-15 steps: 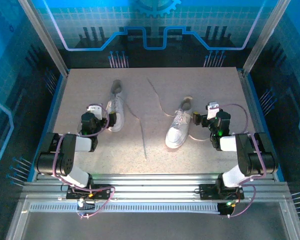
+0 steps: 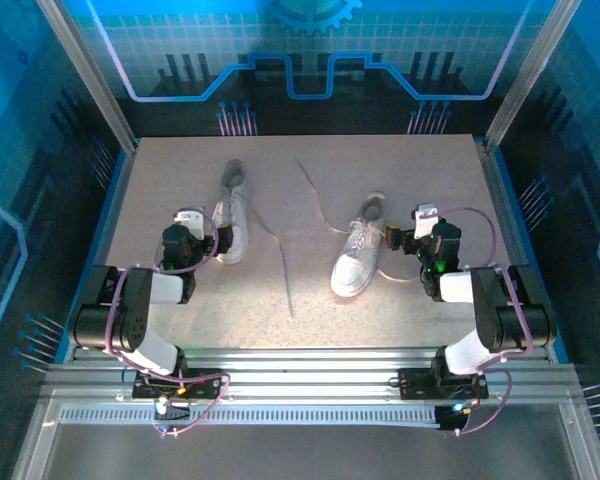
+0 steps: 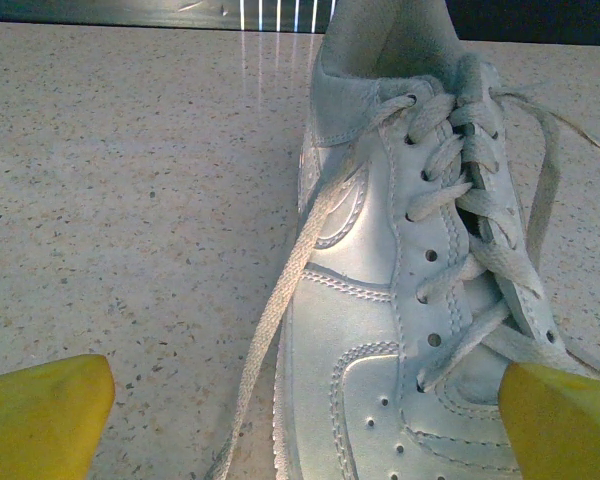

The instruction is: Tie the shoes

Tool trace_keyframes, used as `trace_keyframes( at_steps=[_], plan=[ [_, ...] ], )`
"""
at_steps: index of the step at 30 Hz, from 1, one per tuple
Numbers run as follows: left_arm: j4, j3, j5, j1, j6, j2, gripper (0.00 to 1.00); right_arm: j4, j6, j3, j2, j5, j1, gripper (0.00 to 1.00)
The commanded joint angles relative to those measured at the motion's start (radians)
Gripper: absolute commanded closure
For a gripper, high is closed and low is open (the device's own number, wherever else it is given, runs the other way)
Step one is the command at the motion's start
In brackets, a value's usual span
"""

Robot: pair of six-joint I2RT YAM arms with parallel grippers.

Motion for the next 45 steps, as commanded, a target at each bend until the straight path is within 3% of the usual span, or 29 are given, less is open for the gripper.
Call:
trace_keyframes(
  at_steps=[1, 20, 25, 29, 34, 38, 41, 45],
  plan=[
    [0.023, 0.016, -0.005, -0.001, -0.015, 0.005, 0.01, 0.011, -0.012, 0.014, 0.004, 0.001, 0.015, 0.0],
    [0.022, 0.016, -0.005, -0.001, -0.015, 0.005, 0.0, 0.02, -0.01, 0.007, 0.001, 0.004, 0.015, 0.0],
    [0.037, 0.003, 0.017, -0.001, -0.01, -0.008, 0.01, -0.011, -0.005, -0.008, -0.081, 0.032, 0.017, 0.0],
    [-0.052, 0.005, 0.0, -0.001, -0.013, -0.109, 0.0, -0.358, -0.008, 0.138, -0.196, 0.061, 0.047, 0.03],
    [-0.369, 0.118, -0.008, -0.015, -0.046, -0.252, 0.01, -0.742, 0.02, 0.378, -0.199, 0.056, 0.13, 0.18],
    [-0.55, 0.222, 0.033, -0.052, -0.105, -0.273, 0.06, -1.017, 0.021, 0.636, -0.067, 0.123, 0.251, 0.23],
    [-0.715, 0.32, 0.034, -0.094, -0.108, -0.246, 0.09, -1.271, 0.119, 0.841, 0.078, 0.151, 0.294, 0.21],
    [-0.871, 0.407, 0.048, -0.12, -0.13, -0.216, 0.12, -1.397, 0.212, 0.959, 0.186, 0.185, 0.343, 0.24]
  ],
)
